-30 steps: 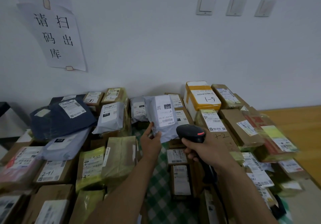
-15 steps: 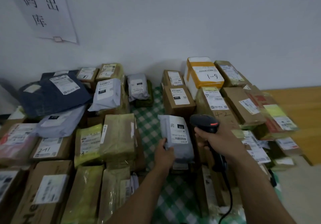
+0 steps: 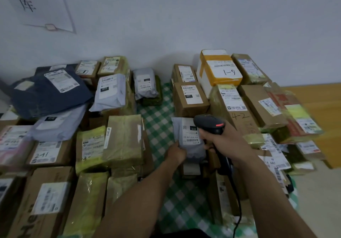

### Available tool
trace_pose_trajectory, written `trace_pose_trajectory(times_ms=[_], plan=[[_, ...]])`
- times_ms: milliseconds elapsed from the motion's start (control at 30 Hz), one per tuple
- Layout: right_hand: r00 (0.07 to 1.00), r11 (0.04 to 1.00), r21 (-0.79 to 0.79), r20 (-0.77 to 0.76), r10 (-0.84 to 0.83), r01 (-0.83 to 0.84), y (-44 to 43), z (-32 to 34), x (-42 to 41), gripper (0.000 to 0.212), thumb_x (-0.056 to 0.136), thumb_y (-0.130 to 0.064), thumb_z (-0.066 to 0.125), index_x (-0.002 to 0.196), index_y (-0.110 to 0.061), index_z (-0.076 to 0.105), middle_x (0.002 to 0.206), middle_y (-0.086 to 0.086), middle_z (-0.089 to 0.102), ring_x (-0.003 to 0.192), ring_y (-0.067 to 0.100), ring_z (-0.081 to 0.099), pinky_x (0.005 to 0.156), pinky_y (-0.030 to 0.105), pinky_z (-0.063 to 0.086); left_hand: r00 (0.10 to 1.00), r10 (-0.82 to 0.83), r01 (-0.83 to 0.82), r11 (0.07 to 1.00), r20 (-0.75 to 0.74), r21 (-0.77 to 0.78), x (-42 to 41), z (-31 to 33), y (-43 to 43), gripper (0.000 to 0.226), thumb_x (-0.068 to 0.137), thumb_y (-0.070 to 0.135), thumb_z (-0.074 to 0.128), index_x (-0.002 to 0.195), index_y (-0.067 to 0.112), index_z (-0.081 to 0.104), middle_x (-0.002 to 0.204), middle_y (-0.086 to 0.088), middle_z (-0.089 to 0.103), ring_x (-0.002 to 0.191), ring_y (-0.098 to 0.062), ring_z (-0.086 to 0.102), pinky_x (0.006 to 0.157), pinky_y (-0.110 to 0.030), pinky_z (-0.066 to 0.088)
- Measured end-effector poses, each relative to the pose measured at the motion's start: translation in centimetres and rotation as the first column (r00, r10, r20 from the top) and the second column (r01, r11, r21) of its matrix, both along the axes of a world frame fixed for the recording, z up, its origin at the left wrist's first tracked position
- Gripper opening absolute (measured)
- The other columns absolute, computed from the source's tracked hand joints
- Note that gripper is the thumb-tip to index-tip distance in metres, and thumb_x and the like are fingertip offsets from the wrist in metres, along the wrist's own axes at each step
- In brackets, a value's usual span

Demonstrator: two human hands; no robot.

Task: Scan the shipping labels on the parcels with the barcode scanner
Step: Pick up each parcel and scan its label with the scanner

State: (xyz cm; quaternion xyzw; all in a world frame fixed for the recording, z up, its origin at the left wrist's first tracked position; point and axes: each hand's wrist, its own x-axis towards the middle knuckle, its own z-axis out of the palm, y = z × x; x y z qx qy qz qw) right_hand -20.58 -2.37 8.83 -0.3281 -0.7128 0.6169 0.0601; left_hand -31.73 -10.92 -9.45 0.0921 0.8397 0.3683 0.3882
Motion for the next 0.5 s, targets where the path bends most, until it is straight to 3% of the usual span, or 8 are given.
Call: trace_pose_trajectory(times_ms=[67,100,233,333,433,500], plan=[[0.999,0.999,-0.03,-0.031,0.016,-0.017,-0.3,0.5,-1.4,0.021,0.097,-0.017,0.073,0.115,-0.026,0.069,0.1,0.017,0.075,0.063,0.011,0.068,0.055,0.019,0.052,0.992,-0.065,0.051,0.99,-0.108,-0.128,-0.9,1.2,-0.2,0.02,0.106,0.029,0.045,0.113,0.022,0.063,0.113,-0.006,0.067,0.094,-0.019,0.061,0.084,-0.033,0.052],[0.999,0.999,-0.045,-0.042,0.022,-0.024,-0.4,0.7,-2.2,0.021,0.097,-0.018,0.073,0.116,-0.027,0.068,0.102,0.017,0.075,0.064,0.013,0.069,0.057,0.021,0.053,0.986,-0.05,0.033,0.994,-0.157,-0.107,-1.5,2.3,-0.3,0.018,0.106,0.027,0.046,0.104,0.019,0.062,0.105,-0.005,0.066,0.087,-0.019,0.061,0.075,-0.031,0.049],[0.997,0.998,-0.048,-0.071,0.036,-0.04,-0.4,1.6,-5.9,0.021,0.098,-0.022,0.073,0.116,-0.029,0.067,0.097,0.006,0.077,0.068,0.015,0.072,0.064,0.029,0.056,0.908,0.113,-0.057,0.987,-0.403,0.147,-6.1,7.8,-0.6,0.027,0.101,0.014,0.044,0.084,0.01,0.065,0.089,-0.006,0.066,0.084,-0.025,0.063,0.067,-0.032,0.041],[0.993,0.997,-0.055,-0.111,0.04,-0.046,0.4,2.4,-8.9,0.018,0.097,-0.021,0.074,0.112,-0.03,0.068,0.09,0.004,0.077,0.067,0.014,0.073,0.064,0.031,0.055,0.844,0.301,-0.209,0.947,-0.444,0.244,-11.5,11.3,0.2,0.027,0.102,0.025,0.046,0.096,0.013,0.07,0.097,-0.003,0.065,0.092,-0.023,0.06,0.077,-0.031,0.04],[0.992,0.997,-0.061,-0.121,0.03,-0.037,1.8,3.0,-11.9,0.015,0.097,-0.02,0.074,0.111,-0.026,0.069,0.086,0.004,0.076,0.066,0.014,0.071,0.054,0.022,0.053,0.838,0.242,-0.191,0.97,-0.489,0.152,-17.3,12.1,1.2,0.033,0.103,0.032,0.048,0.12,0.01,0.067,0.126,-0.013,0.065,0.116,-0.034,0.058,0.1,-0.037,0.044],[0.995,0.998,-0.061,-0.101,0.024,-0.03,3.2,2.5,-13.8,0.013,0.098,-0.02,0.073,0.11,-0.02,0.07,0.082,0.004,0.074,0.067,0.015,0.07,0.055,0.024,0.053,0.851,0.176,-0.167,0.984,-0.494,0.062,-20.8,11.0,2.2,0.04,0.103,0.037,0.048,0.131,0.011,0.061,0.135,-0.015,0.061,0.122,-0.037,0.056,0.108,-0.046,0.044]])
